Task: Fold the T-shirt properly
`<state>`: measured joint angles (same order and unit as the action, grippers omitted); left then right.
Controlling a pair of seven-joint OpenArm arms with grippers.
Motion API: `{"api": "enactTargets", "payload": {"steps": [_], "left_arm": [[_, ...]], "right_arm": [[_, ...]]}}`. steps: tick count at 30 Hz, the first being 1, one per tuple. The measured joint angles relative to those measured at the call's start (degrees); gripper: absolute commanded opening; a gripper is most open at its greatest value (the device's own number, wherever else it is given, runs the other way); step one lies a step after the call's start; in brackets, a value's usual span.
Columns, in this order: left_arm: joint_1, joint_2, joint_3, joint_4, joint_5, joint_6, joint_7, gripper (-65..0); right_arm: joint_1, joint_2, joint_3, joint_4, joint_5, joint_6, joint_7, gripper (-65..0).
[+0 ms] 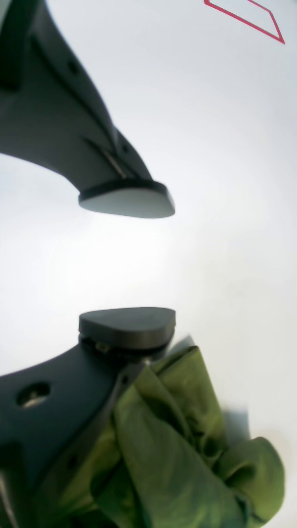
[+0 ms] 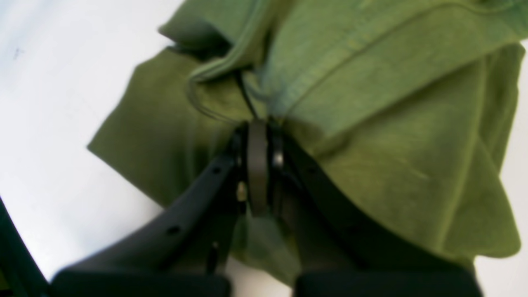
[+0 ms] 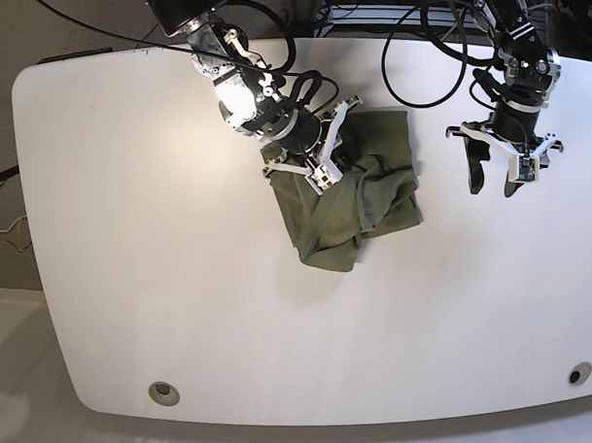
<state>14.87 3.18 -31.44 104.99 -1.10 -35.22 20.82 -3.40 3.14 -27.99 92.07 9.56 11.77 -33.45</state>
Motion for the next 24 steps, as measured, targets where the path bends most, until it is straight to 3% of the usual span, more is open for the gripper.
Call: {"api": "enactTargets", "payload": {"steps": [24], "left_arm": [[1.36, 0.13, 0.13, -5.22, -0.09, -0.31, -0.74, -32.4]], "right_arm": [[2.12, -1.03, -0.13, 1.25, 0.37, -0.17, -0.96, -64.5]]}}
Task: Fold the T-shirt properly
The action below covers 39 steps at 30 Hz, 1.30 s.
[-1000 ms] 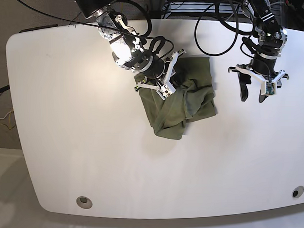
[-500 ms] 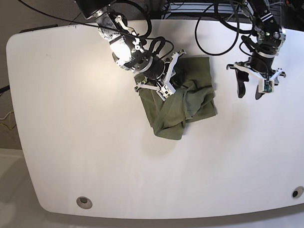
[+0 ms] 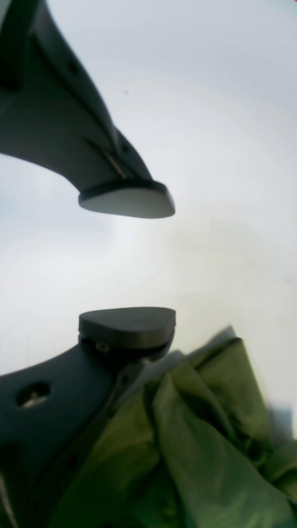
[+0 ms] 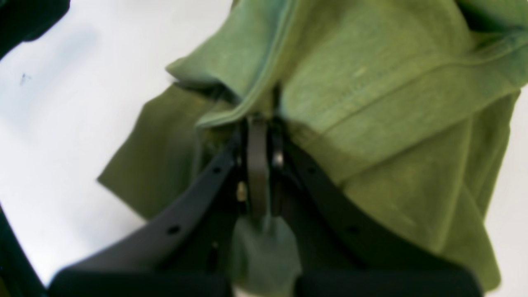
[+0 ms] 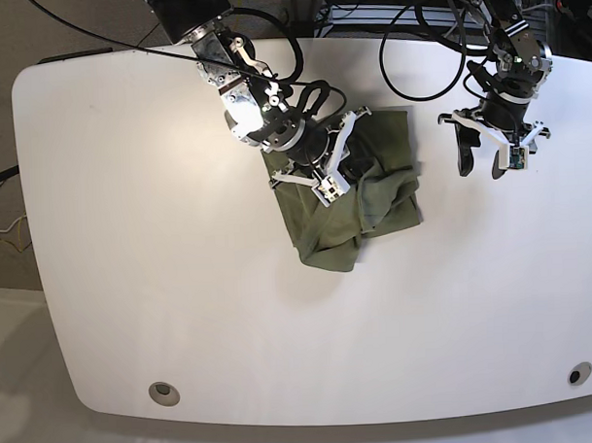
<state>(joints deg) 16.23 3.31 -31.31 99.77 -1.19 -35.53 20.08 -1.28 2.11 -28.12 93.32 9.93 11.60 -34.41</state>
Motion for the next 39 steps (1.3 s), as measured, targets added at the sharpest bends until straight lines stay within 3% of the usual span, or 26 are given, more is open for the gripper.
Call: {"api": "enactTargets", "payload": {"steps": [4, 10, 18, 20, 39], "left_arm": [[-0.07, 0.00, 0.02, 0.00, -0.04, -0.09, -0.02, -32.4], [-0.07, 0.00, 0.07, -0.66, -0.09, -0.09, -0.04, -32.4], [-0.07, -0.07, 2.12, -1.36, 0.09, 0.11, -0.02, -32.4], [-0.17, 0.02, 2.51, -1.36, 0.04, 0.07, -0.02, -32.4], [0.00, -0.04, 2.29, -1.36, -0.07, 0.15, -0.02, -32.4]], "right_arm": [[-0.68, 1.75, 0.00, 4.76, 0.31, 0.17, -3.65, -64.5], [-1.81, 1.79, 3.13, 11.15, 0.04, -1.20, -8.52, -62.7], [-3.67, 1.75, 5.05, 13.55, 0.13, -2.21, -11.08, -40.9], [-4.02, 1.86, 5.05, 13.51, -0.11, -2.19, -11.34, -38.3], [-2.80, 0.48, 5.03, 7.69, -0.39, -1.46, -10.73, -38.2]]}}
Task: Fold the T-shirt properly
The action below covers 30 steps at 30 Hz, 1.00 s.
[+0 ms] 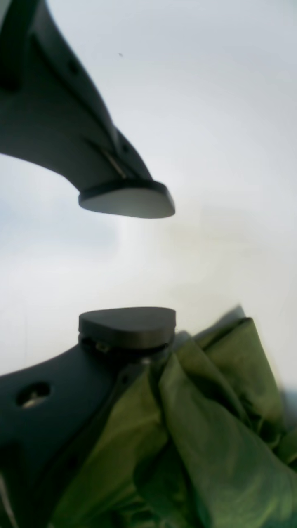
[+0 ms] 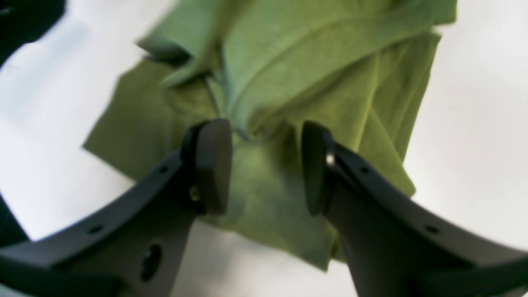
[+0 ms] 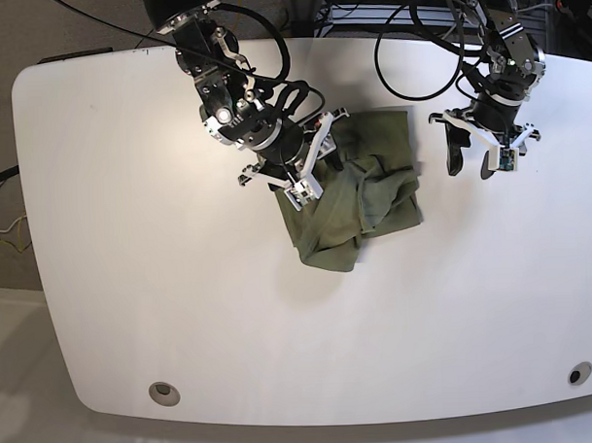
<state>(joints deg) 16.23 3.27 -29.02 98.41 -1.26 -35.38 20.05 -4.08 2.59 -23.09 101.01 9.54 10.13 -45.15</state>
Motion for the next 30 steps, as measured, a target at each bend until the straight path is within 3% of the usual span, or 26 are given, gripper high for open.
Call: {"api": "enactTargets", "payload": {"steps": [6, 16, 18, 21, 22, 23, 30], "left_arm": [[-0.02, 0.02, -0.07, -0.02, 0.00, -0.02, 0.00, -32.4], [0.00, -0.13, -0.13, -0.02, 0.00, -0.02, 0.00, -32.4], [0.02, -0.52, -0.13, -0.02, 0.00, -0.04, 0.00, -32.4], [0.00, -0.92, -0.26, -0.02, 0.00, 0.09, 0.00, -32.4], [0.00, -0.92, -0.28, -0.02, 0.00, 0.17, -0.02, -32.4], [0.00, -0.92, -0.28, -0.02, 0.00, 0.17, -0.02, -32.4], [0.11, -0.90, -0.24, -0.02, 0.02, 0.17, 0.00, -32.4]], "right_arm": [[0.20, -0.55, -0.17, -3.13, 0.50, -0.02, 4.87, -38.2], [1.31, -0.57, -0.20, -5.25, 0.55, -0.07, 5.77, -38.9], [1.31, -0.72, -0.20, -5.25, 0.57, -0.04, 5.92, -42.8], [1.64, -1.27, -0.20, -5.42, 0.46, -0.04, 5.73, -55.4], [1.79, -1.38, -0.20, -5.53, 0.55, -0.04, 5.68, -63.0], [2.34, -1.64, -0.22, -6.03, 0.79, -0.02, 5.68, -65.0], [5.11, -1.95, -1.18, -9.68, 0.74, 0.79, 5.73, -65.0]]}}
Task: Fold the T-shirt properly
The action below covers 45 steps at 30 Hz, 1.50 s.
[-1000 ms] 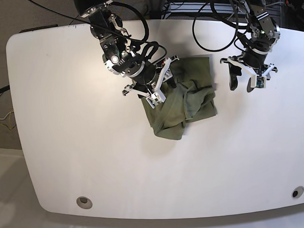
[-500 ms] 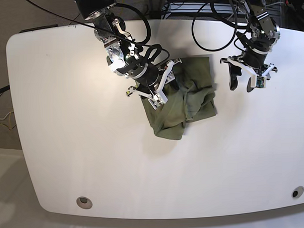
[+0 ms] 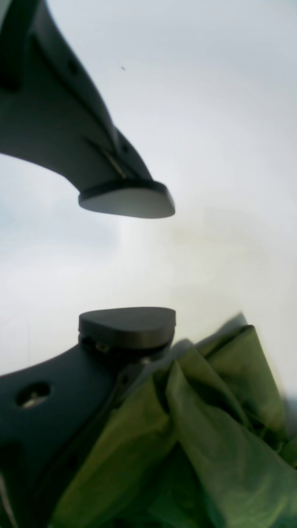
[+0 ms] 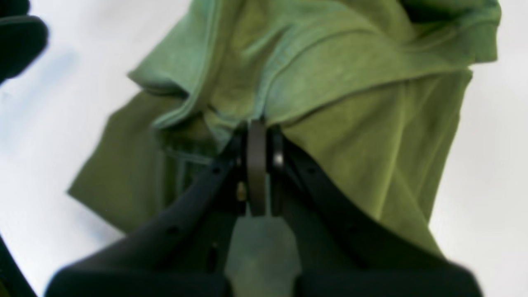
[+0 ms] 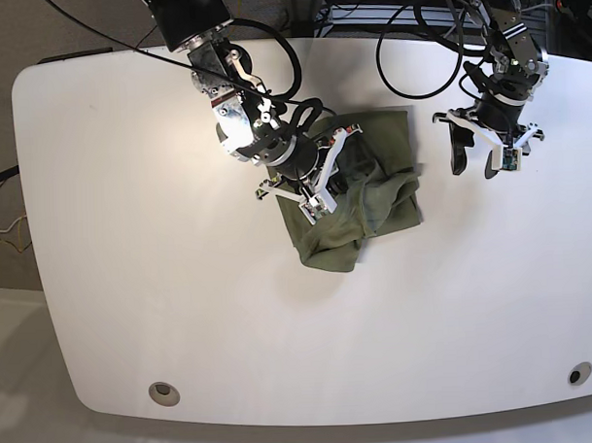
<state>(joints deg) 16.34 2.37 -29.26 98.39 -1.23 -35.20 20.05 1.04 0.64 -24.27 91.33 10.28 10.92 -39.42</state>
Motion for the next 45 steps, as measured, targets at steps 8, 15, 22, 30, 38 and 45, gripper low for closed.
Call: {"api": "enactTargets", "payload": {"steps": [8, 15, 22, 30, 38, 45], "left_arm": [[0.00, 0.00, 0.02, 0.00, -0.02, -0.02, 0.00, -32.4], [0.02, -0.02, -0.02, 0.00, 0.00, 0.00, -0.02, -32.4], [0.48, -0.02, 0.07, 0.00, 0.02, -0.02, -0.02, -32.4], [0.81, 0.00, -0.02, 0.00, 0.13, -0.02, 0.00, -32.4], [1.33, 0.02, -0.04, 0.00, 0.07, -0.02, -0.02, -32.4], [1.73, 0.02, -0.04, 0.00, 0.11, -0.02, 0.00, -32.4]], "right_arm": [[0.42, -1.97, -0.22, -0.63, -0.17, 0.55, -0.24, -65.0], [3.23, -3.32, -3.30, -0.66, -0.68, -0.04, -0.37, -65.0], [5.95, -6.21, -4.57, -0.68, -0.52, 0.00, -2.21, -65.0], [9.31, -8.07, -4.48, -5.51, -0.76, 0.57, -2.36, -64.5], [11.93, -8.46, -4.59, -12.33, -0.79, 0.90, 2.01, -64.5], [15.19, -8.44, -4.59, -17.73, -0.44, 0.85, 3.87, -64.5]]}}
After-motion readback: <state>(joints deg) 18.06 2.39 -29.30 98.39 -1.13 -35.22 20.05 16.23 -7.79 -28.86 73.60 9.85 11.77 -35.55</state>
